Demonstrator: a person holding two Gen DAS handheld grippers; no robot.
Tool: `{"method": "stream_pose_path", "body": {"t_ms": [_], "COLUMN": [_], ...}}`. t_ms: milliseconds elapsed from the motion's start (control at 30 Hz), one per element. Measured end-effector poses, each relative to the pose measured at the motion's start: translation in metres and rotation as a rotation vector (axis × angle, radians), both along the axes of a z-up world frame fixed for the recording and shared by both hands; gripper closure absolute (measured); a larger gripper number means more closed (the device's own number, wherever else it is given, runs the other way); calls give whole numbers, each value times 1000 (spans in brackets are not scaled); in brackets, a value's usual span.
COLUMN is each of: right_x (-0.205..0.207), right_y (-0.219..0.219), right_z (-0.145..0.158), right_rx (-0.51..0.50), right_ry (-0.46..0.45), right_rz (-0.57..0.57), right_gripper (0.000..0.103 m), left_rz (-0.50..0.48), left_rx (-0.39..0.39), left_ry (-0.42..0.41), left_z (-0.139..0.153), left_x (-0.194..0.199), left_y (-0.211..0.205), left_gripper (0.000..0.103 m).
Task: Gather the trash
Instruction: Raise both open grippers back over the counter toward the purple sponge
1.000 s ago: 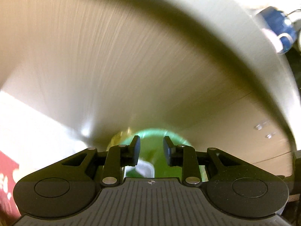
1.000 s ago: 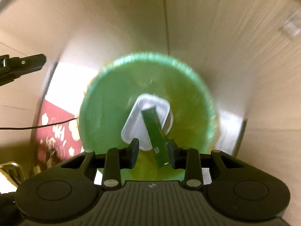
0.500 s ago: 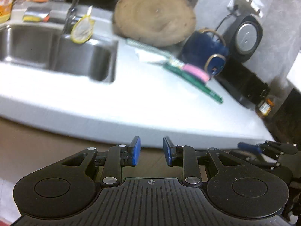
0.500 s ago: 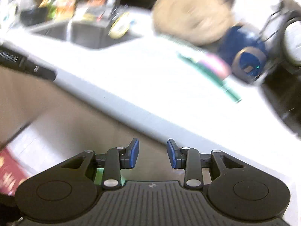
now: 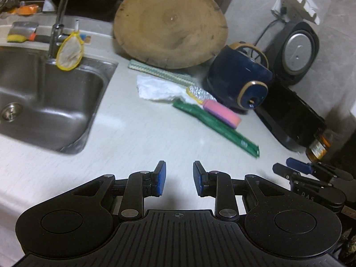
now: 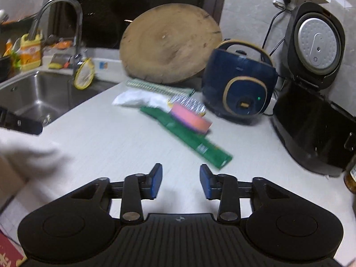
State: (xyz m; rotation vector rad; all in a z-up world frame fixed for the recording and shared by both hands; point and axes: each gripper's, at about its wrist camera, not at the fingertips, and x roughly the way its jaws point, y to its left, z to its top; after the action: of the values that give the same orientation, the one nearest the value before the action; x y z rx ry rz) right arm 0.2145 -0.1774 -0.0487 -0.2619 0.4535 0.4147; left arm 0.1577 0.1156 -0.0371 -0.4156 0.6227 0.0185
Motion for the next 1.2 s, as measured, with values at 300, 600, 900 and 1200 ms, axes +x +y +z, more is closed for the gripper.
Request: {"method": "stream_pose_path", "body": {"t_ms": [300,600,900,1200], "right_x": [125,210,200,135], "right_y": [-19,-17,10,32], "right_z": [15,2,-23,-16], "right_rx": [98,238,274,159], "right_ry": [114,308,442,351], "right_rz": [43,122,241,348], "right_gripper": [38,35,35,36], "left_rz": [93,167,213,150], "left_rx": [-24,-35,-22,-24], "left_ry": [61,170,177,208], "left_z": [10,-10,-6,-16], "left_x": [105,170,179,182], "left_y": [-29,-52,-39,-45], "left_gripper": [73,73,73,73]}}
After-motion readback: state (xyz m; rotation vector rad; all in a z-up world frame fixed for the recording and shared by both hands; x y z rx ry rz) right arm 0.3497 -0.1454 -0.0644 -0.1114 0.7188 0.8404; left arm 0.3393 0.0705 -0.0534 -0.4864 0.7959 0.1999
